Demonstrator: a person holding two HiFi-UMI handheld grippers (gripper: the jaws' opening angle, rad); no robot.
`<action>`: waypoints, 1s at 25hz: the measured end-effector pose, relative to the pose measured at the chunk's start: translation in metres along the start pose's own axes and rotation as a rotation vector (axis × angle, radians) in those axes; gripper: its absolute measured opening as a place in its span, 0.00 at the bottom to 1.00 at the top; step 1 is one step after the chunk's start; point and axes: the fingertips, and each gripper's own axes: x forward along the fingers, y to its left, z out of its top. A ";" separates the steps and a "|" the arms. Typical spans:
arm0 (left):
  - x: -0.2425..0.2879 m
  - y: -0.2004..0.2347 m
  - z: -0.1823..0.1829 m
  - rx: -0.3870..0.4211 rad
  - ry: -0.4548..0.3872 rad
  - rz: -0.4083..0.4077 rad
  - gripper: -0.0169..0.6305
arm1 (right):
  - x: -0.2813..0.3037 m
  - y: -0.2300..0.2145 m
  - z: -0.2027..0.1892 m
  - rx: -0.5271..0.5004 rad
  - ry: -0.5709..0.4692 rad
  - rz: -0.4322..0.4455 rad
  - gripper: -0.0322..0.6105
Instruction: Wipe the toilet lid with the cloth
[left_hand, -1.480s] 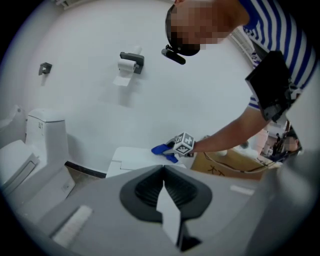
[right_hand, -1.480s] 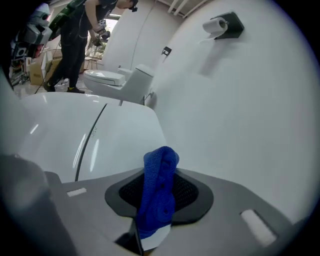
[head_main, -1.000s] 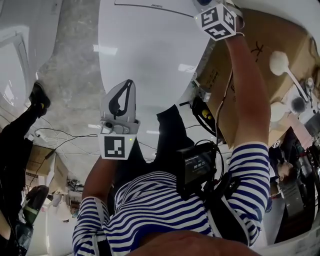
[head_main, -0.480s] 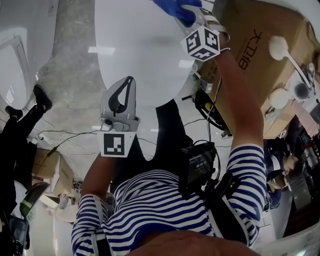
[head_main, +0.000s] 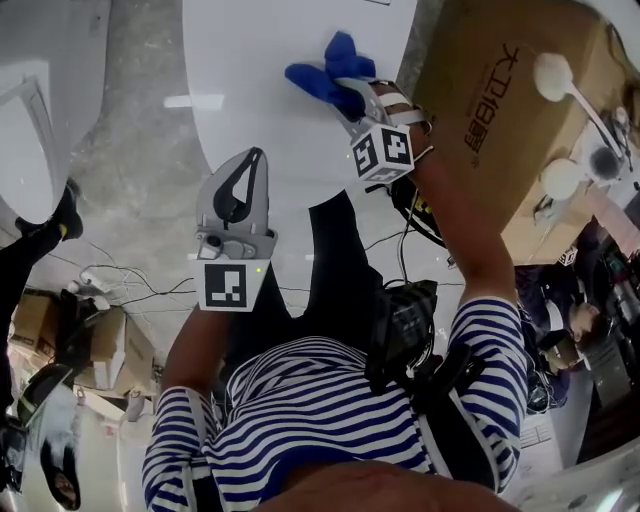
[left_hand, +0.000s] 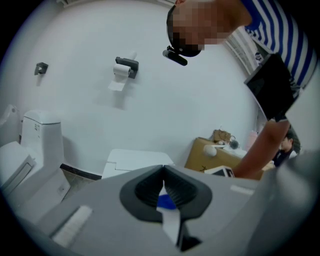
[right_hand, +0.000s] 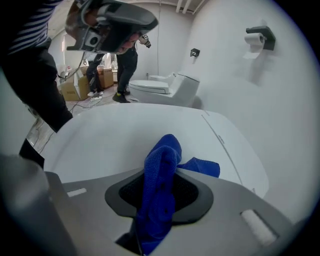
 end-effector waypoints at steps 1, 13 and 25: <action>0.000 0.000 0.000 0.001 -0.002 0.000 0.03 | -0.003 0.018 0.001 -0.002 -0.002 0.025 0.24; -0.002 -0.007 0.003 0.015 -0.006 -0.022 0.03 | -0.048 0.246 0.013 -0.049 -0.030 0.372 0.24; -0.003 -0.015 0.000 0.015 0.001 -0.030 0.03 | -0.060 0.224 0.028 -0.012 -0.130 0.284 0.24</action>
